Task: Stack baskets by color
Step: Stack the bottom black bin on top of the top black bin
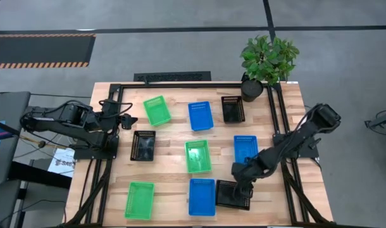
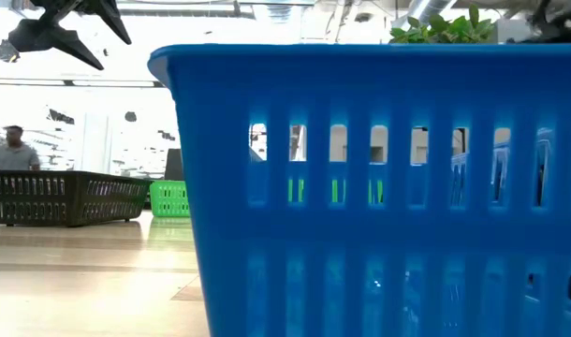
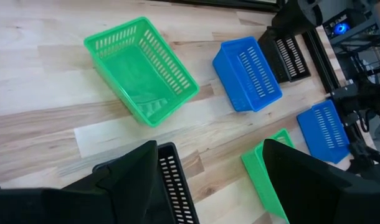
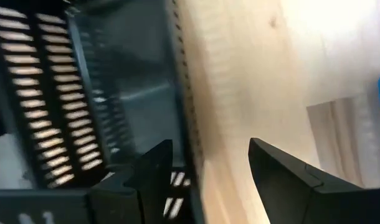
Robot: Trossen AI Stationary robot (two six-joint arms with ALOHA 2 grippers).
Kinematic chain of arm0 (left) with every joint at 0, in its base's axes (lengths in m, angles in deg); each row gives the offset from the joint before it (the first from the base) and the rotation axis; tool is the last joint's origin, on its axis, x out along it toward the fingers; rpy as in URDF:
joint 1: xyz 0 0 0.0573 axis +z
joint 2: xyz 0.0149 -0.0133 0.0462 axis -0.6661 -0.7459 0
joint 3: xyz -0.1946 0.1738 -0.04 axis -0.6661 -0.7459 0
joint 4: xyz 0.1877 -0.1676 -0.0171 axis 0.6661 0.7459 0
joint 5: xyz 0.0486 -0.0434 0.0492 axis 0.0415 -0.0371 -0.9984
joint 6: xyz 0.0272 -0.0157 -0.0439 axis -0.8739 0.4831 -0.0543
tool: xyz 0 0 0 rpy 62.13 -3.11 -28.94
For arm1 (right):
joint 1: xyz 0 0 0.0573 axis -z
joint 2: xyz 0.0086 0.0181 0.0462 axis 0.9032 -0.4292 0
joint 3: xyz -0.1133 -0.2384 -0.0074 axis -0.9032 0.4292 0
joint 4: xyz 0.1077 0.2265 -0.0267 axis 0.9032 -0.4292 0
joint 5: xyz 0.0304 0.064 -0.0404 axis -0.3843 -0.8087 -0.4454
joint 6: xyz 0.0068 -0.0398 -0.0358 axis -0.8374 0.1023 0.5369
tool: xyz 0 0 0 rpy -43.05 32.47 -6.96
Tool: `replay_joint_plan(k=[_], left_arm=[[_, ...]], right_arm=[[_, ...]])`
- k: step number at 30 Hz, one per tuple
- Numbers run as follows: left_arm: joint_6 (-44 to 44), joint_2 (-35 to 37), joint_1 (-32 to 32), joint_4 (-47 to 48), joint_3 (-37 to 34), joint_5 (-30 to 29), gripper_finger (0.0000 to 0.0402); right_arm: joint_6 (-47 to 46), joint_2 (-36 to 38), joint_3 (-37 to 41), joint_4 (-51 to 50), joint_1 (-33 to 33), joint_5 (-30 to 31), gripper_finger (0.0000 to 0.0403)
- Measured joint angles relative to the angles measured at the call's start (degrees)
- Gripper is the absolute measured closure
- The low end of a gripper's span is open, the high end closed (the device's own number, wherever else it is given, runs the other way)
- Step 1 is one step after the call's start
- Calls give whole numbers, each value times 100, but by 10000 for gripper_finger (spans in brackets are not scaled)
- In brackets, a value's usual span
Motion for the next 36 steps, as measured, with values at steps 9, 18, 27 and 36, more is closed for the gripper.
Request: replay_joint_plan(k=[9, 18, 27, 36], left_arm=[[54, 0, 0, -10, 0, 1, 123], [37, 0, 0, -12, 0, 17, 123], [-24, 0, 0, -15, 0, 19, 123], [-30, 0, 0, -13, 0, 10, 123]], right_arm=[[-269, -305, -169, -2, -7, -253, 343], [-969, 566, -472, -634, -54, -189, 394], [-2111, 2386, -481, -870, 175, 1837, 395], [-4393, 2960, -476, -3558, 1597, 2952, 396]])
